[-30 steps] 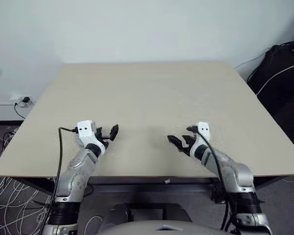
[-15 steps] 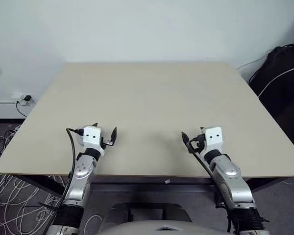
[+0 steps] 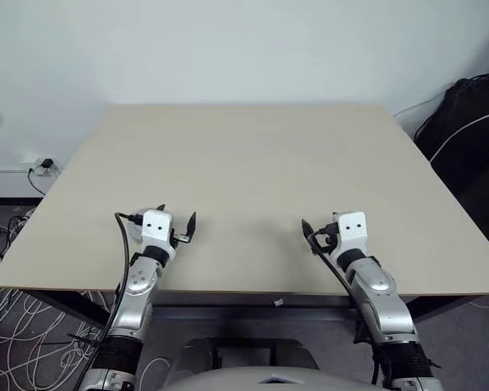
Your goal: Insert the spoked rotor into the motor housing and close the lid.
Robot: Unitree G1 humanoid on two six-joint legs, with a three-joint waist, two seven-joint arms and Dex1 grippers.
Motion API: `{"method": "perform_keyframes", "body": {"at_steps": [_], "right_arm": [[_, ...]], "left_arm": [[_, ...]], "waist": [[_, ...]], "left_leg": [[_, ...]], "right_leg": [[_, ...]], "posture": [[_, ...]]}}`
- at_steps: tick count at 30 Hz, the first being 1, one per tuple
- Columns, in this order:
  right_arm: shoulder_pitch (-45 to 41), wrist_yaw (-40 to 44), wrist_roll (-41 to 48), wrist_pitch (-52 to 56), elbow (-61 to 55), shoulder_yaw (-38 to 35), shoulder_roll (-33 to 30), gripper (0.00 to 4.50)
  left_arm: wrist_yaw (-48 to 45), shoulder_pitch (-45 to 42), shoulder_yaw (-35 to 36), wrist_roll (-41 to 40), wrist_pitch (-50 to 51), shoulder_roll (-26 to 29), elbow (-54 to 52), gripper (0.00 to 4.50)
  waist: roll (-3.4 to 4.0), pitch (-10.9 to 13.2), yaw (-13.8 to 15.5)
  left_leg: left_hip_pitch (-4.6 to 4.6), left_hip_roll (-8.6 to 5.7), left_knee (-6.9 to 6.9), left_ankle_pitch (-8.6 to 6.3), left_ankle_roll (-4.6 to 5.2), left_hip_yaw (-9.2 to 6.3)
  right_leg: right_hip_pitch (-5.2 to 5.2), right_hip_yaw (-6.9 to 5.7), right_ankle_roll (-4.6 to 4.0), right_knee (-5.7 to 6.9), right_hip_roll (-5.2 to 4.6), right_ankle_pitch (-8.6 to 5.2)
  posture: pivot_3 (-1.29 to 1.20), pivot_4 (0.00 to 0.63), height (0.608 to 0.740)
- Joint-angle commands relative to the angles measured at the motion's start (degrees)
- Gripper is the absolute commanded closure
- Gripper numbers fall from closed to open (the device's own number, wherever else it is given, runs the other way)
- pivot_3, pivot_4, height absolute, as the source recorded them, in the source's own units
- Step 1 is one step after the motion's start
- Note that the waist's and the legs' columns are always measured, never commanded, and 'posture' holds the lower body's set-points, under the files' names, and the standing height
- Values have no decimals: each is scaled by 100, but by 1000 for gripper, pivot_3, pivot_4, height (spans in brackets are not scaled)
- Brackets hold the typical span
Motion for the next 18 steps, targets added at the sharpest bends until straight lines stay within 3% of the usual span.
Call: {"method": "perform_keyframes", "body": {"at_steps": [1, 18], "right_arm": [[-111, -12, 9, -149, -91, -118, 31, 0], [-76, -27, 17, -100, -145, -155, 97, 0]], "left_arm": [[-41, -171, 78, 63, -207, -20, 35, 59], [-108, -177, 100, 72, -331, -39, 207, 59]], "waist": [[0, 0, -2], [2, -2, -3]], "left_leg": [[0, 0, 1, 0, 0, 0], [7, 0, 11, 1, 2, -1]], "right_leg": [[-1, 0, 1, 0, 0, 0], [4, 0, 4, 3, 2, 4]], "posture": [[0, 0, 740], [0, 0, 740]]}}
